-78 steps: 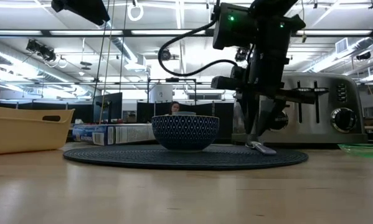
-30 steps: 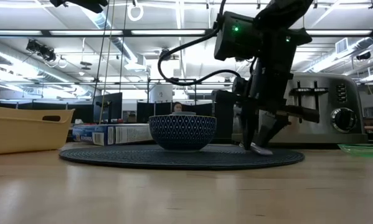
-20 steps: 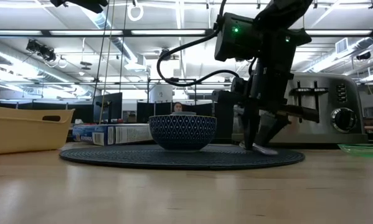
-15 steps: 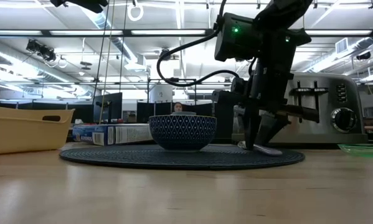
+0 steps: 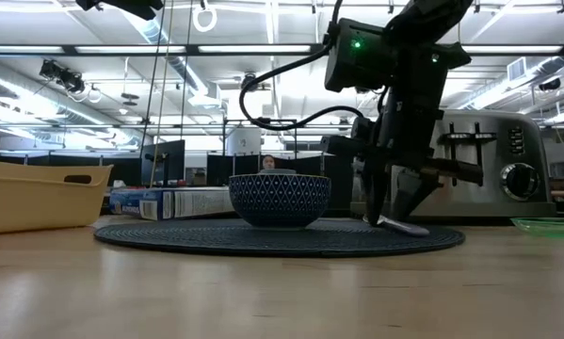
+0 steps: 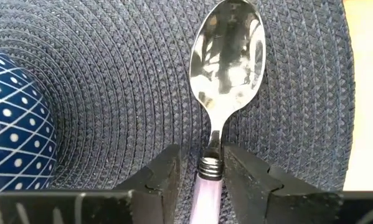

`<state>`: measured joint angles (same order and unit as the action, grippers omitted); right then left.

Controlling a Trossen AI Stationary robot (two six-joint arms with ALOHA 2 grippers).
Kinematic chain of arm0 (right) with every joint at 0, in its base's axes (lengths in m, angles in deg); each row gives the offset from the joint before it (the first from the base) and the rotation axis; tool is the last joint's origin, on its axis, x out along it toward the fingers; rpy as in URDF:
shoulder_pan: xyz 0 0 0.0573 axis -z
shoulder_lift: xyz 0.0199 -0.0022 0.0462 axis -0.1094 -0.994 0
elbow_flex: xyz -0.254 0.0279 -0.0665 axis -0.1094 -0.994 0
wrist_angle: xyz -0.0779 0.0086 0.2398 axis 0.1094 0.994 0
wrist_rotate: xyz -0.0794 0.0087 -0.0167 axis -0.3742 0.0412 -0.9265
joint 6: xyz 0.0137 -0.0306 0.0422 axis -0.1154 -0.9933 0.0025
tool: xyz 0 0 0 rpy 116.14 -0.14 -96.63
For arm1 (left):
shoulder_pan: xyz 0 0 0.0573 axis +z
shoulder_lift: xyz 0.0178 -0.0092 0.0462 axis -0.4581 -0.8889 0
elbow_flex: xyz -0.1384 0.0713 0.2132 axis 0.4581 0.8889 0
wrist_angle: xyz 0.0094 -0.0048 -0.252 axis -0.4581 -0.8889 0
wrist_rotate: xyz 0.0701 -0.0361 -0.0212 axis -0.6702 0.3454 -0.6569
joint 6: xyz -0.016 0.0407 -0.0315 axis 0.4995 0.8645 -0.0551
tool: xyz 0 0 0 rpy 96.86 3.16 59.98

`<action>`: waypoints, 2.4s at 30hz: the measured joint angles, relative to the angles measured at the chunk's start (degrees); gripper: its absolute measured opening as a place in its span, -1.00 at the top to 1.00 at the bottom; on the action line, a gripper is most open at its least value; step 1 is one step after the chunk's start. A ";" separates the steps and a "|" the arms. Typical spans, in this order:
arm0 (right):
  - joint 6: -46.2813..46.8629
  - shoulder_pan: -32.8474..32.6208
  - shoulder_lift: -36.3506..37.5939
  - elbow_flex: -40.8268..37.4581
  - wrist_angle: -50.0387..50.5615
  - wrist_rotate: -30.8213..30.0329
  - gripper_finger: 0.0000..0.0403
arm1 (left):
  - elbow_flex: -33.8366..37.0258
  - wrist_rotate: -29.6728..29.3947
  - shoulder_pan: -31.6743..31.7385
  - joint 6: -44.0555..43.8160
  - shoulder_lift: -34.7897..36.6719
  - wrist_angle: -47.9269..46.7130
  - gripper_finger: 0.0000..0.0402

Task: Arrange a breakfast setting
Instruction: Put the spoon on the mat to the right of the bowl, then put the plate on the mat to the bottom left of the bowl

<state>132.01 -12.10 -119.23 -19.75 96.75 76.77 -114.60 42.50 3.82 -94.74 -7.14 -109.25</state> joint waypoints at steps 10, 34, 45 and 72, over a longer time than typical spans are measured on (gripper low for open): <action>0.26 -0.80 6.27 -0.12 4.55 -1.49 0.35 | 0.00 0.02 0.00 -0.68 0.00 0.21 0.28; 0.82 -26.39 4.11 0.02 31.79 7.04 0.36 | 0.00 -0.17 -14.01 2.51 -2.57 24.74 0.28; -4.70 -28.16 -4.72 3.75 35.42 6.71 0.36 | 0.00 -0.52 -15.76 3.12 -4.37 25.71 0.28; -10.99 -25.53 -9.36 3.71 35.85 7.50 0.96 | -0.25 -0.21 -14.66 11.58 -3.13 25.73 0.28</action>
<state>121.02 -37.63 -128.60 -16.05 132.60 84.27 -114.86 42.29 -10.84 -83.17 -10.26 -83.53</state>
